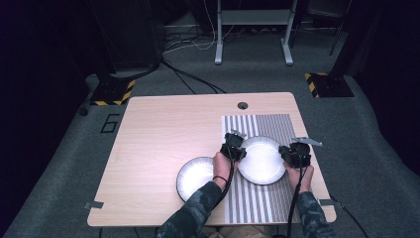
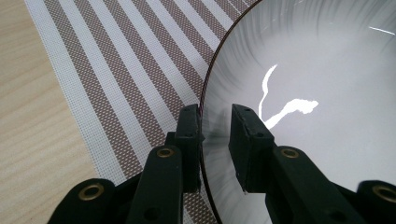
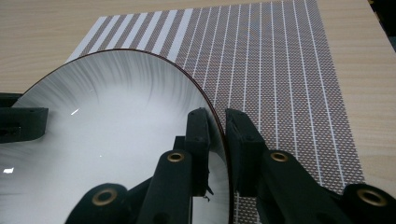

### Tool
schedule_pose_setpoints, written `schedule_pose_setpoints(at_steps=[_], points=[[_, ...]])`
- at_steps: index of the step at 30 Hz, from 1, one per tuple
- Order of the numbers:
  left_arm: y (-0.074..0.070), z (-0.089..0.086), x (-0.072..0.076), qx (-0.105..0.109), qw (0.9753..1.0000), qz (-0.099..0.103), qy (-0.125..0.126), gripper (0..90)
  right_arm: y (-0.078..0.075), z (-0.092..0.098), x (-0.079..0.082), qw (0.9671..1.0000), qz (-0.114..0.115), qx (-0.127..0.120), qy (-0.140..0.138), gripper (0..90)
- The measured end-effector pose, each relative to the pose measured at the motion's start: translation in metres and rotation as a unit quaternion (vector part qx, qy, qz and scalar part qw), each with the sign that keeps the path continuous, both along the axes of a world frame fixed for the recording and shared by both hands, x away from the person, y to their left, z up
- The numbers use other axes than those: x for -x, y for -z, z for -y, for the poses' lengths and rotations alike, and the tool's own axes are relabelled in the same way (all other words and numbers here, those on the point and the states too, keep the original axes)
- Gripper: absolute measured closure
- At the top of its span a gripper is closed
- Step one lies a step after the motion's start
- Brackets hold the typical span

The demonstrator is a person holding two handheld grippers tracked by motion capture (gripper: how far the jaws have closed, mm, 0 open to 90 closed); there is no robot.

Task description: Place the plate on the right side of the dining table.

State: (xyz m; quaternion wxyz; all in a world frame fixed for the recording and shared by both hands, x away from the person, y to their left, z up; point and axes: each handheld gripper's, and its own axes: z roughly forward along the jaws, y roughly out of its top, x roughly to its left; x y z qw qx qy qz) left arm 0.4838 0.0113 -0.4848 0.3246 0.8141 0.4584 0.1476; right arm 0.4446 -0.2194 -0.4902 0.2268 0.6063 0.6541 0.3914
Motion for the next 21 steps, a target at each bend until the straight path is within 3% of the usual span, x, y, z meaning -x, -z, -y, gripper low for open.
schedule_pose_setpoints(at_steps=[7, 10, 16, 21], points=[[0.003, 0.003, -0.002, -0.007, 0.9999, -0.007, -0.003, 70.1, 0.003, 0.001, -0.003, 0.9999, -0.011, 0.002, 0.002, 77.2], [0.002, 0.002, -0.002, -0.008, 0.9999, -0.005, -0.005, 63.9, 0.005, 0.000, -0.005, 0.9997, -0.023, 0.008, 0.004, 69.2], [-0.001, -0.003, 0.000, 0.002, 0.9999, -0.010, -0.010, 50.5, -0.002, 0.004, 0.000, 0.9998, -0.020, 0.000, 0.002, 49.9], [-0.009, -0.010, 0.005, 0.016, 0.9999, -0.006, 0.001, 39.1, -0.008, 0.004, 0.005, 0.9997, -0.022, 0.002, -0.012, 30.1]])
